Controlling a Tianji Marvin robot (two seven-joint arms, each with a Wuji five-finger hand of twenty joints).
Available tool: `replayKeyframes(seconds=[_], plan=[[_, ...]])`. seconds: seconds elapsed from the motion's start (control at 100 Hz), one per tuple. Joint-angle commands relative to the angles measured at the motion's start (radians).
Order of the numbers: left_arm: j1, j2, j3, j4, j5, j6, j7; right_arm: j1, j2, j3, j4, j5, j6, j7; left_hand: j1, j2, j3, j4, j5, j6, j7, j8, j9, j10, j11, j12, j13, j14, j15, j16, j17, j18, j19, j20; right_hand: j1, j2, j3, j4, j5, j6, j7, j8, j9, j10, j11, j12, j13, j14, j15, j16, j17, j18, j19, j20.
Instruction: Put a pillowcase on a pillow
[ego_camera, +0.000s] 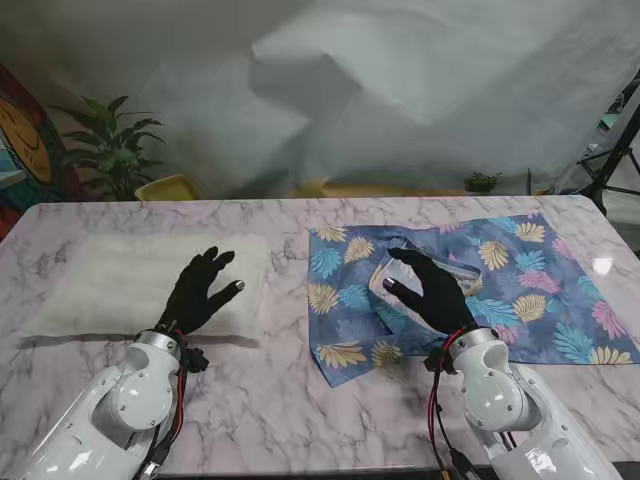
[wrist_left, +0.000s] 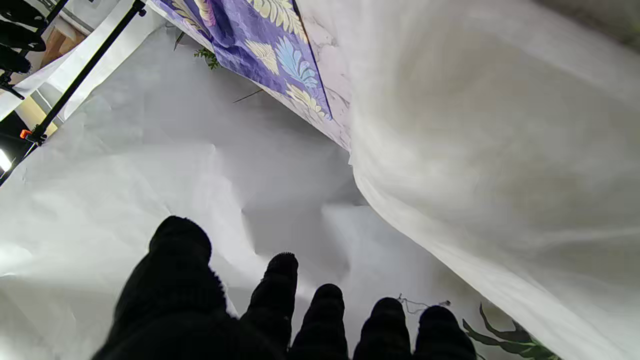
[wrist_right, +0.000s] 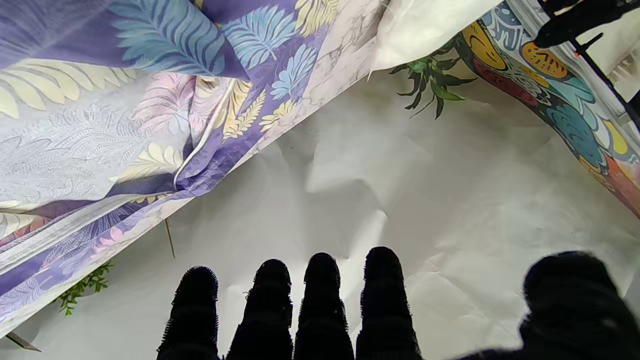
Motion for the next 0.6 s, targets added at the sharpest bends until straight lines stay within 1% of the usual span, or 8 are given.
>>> replayKeyframes(seconds=[0.0,0.14,0.36,0.45,0.51,0.54,0.59], plan=[[0.0,-0.002,0.004,-0.002,-0.002,-0.003,-0.012,-0.007,-0.002,0.002,-0.001,0.001,0.001,0.001,0.017,0.044,-0.024,-0.025,0.016,0.0,0.007,0.008,-0.036,-0.006,0.003,0.016,-0.016,-0.032,-0.013,0.008,0.0,-0.039,-0.021,0.01,0.032,0.037,-0.031,0.021,0.005,0.011,0.014,0.013,-0.019,-0.004,0.016,0.006,0.014,-0.018,0.004,-0.012,-0.004,-0.004,-0.019,0.015],[0.003,-0.002,0.006,-0.009,0.012,-0.001,-0.004,-0.017,-0.003,0.006,-0.006,-0.003,-0.008,-0.006,0.017,0.044,-0.024,-0.025,0.016,0.0,0.007,0.008,-0.036,-0.005,0.003,0.016,-0.016,-0.031,-0.013,0.008,0.0,-0.039,-0.021,0.01,0.035,0.037,-0.038,0.022,0.007,0.01,0.015,0.013,-0.017,-0.001,0.017,0.007,0.021,-0.016,0.006,-0.011,-0.002,-0.004,-0.017,0.016],[0.003,-0.004,0.007,-0.011,0.012,-0.014,0.007,-0.031,-0.003,0.02,-0.016,-0.014,0.003,-0.014,0.017,0.043,-0.025,-0.025,0.016,0.001,0.007,0.008,-0.036,-0.006,0.003,0.016,-0.016,-0.03,-0.014,0.008,0.0,-0.039,-0.021,0.01,0.047,0.026,-0.044,0.024,0.008,0.007,0.018,0.013,-0.018,-0.005,0.021,0.008,0.02,-0.019,0.006,-0.011,-0.001,-0.005,-0.017,0.014],[0.001,-0.005,0.007,-0.007,0.008,-0.022,0.012,-0.03,-0.002,0.027,-0.017,-0.059,0.023,-0.03,0.017,0.043,-0.025,-0.025,0.017,0.001,0.008,0.008,-0.035,-0.006,0.004,0.016,-0.015,-0.031,-0.013,0.008,0.0,-0.038,-0.021,0.01,0.059,0.002,-0.042,0.025,0.021,0.003,0.028,0.017,-0.011,-0.007,0.039,0.017,0.036,-0.019,0.013,-0.01,0.013,-0.001,-0.012,0.015],[0.001,-0.005,0.005,-0.006,0.006,-0.023,0.011,-0.02,-0.001,0.032,-0.007,-0.1,0.04,-0.051,0.017,0.042,-0.025,-0.025,0.016,0.001,0.008,0.008,-0.035,-0.005,0.004,0.016,-0.016,-0.031,-0.013,0.009,0.0,-0.038,-0.021,0.01,0.067,-0.014,-0.034,0.027,0.031,0.001,0.044,0.024,-0.008,-0.009,0.068,0.03,0.054,-0.022,0.022,-0.01,0.029,0.005,-0.001,0.014],[0.0,-0.005,0.004,-0.006,0.007,-0.02,0.01,-0.012,-0.001,0.035,0.0,-0.123,0.049,-0.061,0.017,0.042,-0.025,-0.025,0.015,0.001,0.007,0.008,-0.036,-0.006,0.004,0.016,-0.016,-0.031,-0.013,0.009,0.0,-0.038,-0.021,0.01,0.072,-0.022,-0.026,0.027,0.037,0.0,0.057,0.028,0.007,-0.007,0.106,0.047,0.064,-0.023,0.028,-0.011,0.035,0.007,0.008,0.013],[0.0,-0.005,0.003,-0.005,0.006,-0.018,0.008,0.003,0.003,0.044,0.008,-0.163,0.074,-0.064,0.018,0.041,-0.024,-0.025,0.016,0.001,0.008,0.008,-0.036,-0.005,0.004,0.016,-0.016,-0.032,-0.013,0.009,0.0,-0.038,-0.021,0.01,0.079,-0.033,-0.017,0.027,0.032,-0.001,0.073,0.032,-0.001,-0.008,0.133,0.059,0.06,-0.027,0.036,-0.013,0.034,0.004,0.021,0.009]])
